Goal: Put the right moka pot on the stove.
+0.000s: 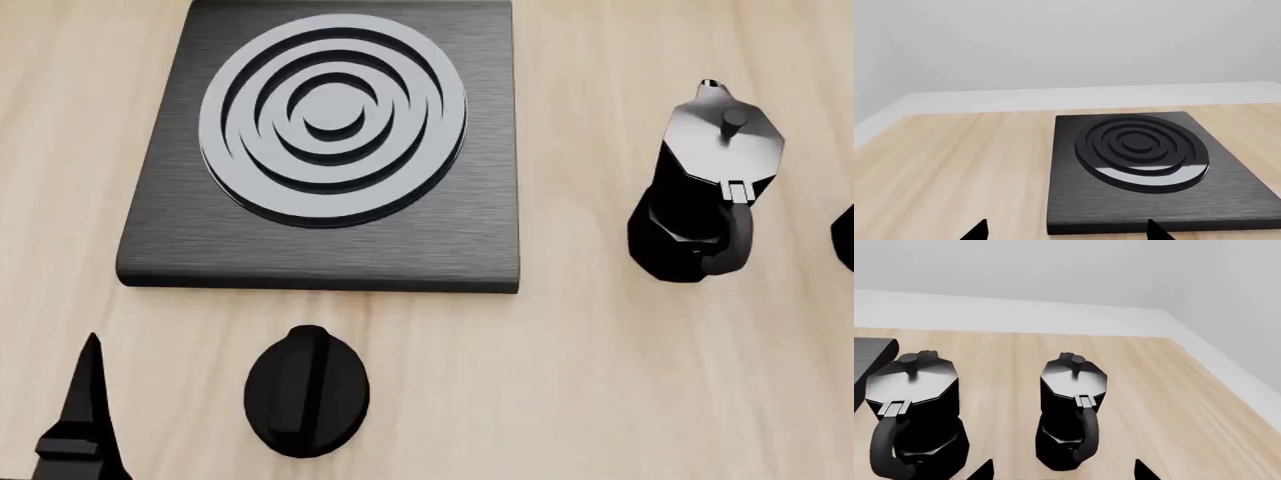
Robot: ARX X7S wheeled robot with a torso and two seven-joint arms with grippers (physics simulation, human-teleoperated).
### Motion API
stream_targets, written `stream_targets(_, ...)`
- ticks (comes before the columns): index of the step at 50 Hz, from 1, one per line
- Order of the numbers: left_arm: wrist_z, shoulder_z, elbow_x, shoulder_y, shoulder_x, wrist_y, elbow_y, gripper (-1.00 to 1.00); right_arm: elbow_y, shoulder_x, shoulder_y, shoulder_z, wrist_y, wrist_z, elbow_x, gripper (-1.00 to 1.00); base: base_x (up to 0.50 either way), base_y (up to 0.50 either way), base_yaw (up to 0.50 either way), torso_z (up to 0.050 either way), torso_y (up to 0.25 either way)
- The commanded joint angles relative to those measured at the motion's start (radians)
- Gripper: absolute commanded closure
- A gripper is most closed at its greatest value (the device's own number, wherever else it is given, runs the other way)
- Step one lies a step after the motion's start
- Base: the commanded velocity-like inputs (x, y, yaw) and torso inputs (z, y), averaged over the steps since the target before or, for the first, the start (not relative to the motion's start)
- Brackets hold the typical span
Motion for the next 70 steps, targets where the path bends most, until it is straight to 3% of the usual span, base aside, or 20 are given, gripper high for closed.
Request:
stream_targets(1,-0.003,0.005,0.004,0.001,-0.003,0.004,-0.002,-1.00,0.103,-0.009,0.050,-0.028,-0.023,-0.055,0.007,-1.00,0.00,0.00,0.00,0.000,0.000)
stream_targets(19,-0.010,0.010,0.006,-0.001,-0.008,0.006,-0.002,-1.00,0.145,0.009,0.130,-0.062,0.016,-0.041,0.026,-1.00,0.00,0.00,0.00,0.000,0.000)
stream_targets(53,-0.021,0.025,0.004,-0.012,-0.015,0.000,-0.005,-1.00,0.358,0.020,0.371,-0.249,0.043,-0.100,-0.052,-1.00,0.00,0.00,0.00,0.000,0.000)
stream_targets(70,-0.024,0.032,0.010,-0.010,-0.019,0.009,-0.011,-1.00,0.444,-0.014,0.367,-0.275,-0.022,-0.133,-0.104,-1.00,0.00,0.00,0.00,0.000,0.000)
